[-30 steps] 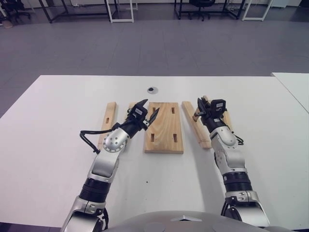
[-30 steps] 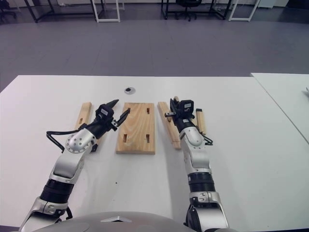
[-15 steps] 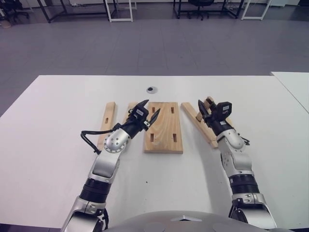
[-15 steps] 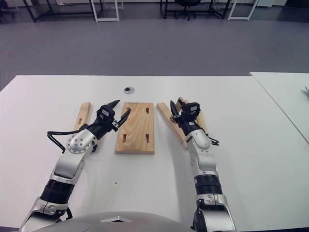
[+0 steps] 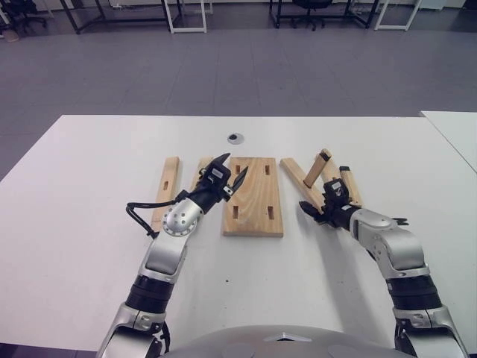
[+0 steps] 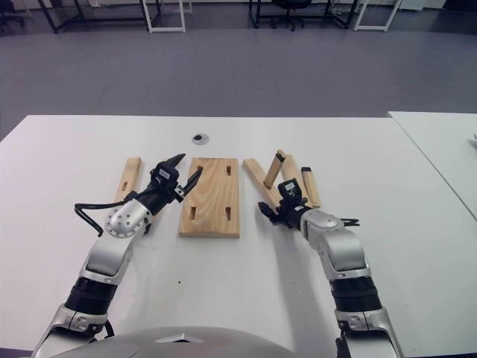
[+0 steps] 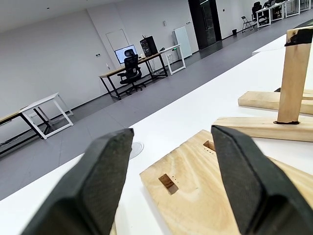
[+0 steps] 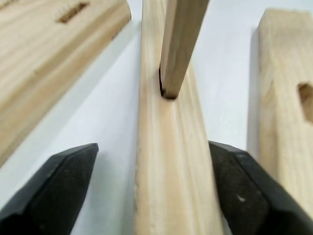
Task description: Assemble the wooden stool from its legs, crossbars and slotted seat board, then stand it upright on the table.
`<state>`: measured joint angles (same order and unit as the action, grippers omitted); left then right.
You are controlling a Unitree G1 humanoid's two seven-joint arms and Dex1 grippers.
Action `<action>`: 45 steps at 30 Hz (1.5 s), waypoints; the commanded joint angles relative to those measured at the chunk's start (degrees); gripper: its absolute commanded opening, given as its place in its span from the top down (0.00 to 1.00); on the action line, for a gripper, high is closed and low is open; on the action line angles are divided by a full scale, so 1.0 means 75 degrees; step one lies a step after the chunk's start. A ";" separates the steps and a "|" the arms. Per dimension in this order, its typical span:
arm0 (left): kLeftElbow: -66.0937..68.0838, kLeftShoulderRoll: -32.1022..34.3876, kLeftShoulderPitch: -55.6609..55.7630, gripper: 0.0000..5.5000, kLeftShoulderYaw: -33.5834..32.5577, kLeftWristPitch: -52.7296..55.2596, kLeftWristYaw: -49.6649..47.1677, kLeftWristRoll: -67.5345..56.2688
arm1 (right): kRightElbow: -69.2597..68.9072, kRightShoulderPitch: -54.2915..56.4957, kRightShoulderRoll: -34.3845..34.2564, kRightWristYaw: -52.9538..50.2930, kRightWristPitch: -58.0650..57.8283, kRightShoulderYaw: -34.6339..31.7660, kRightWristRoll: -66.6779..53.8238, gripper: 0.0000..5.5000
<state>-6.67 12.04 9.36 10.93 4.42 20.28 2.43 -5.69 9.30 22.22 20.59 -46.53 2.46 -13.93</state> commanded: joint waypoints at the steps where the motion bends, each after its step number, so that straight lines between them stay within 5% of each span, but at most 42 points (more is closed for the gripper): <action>1: -0.0186 -0.0202 0.0044 0.47 -0.0391 0.0318 -0.0087 -0.0488 | 0.0322 0.0057 -0.0115 -0.0107 -0.0065 0.0110 0.0183 0.38; 8: -0.0503 -0.0997 0.0359 0.47 -0.1802 0.2160 -0.0417 -0.2905 | 0.0662 0.0119 -0.0204 -0.0239 0.0990 0.0159 0.0575 0.62; 14: -0.0765 -0.1851 0.0767 0.47 -0.3435 0.4211 -0.0969 -0.6919 | -0.0190 0.0361 -0.0270 0.0298 0.2278 -0.0219 0.0242 0.62; 16: -0.0696 -0.1988 0.0856 0.47 -0.3751 0.4671 -0.1243 -0.7974 | -0.0543 0.0279 0.0119 0.0906 0.2931 0.0341 0.0600 0.62; 24: -0.0750 -0.1838 0.0773 0.19 -0.3489 0.5411 -0.1624 -0.8888 | -0.1539 0.0435 -0.0124 0.1615 0.3082 0.0617 0.0077 0.62; 32: -0.0677 -0.1996 0.0827 0.18 -0.3231 0.5288 -0.1676 -0.9038 | -0.2104 0.0126 -0.0089 0.2116 0.3146 0.1159 -0.0054 0.62; 45: -0.1024 -0.2191 0.0265 0.60 -0.3152 0.4808 -0.1443 -0.9044 | -0.2084 0.0159 -0.0128 0.2208 0.3156 0.1319 -0.0007 0.62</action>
<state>-13.73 -4.25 11.97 -13.21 40.86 9.40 -65.24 -20.83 10.41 21.07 36.92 -22.85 12.11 -13.66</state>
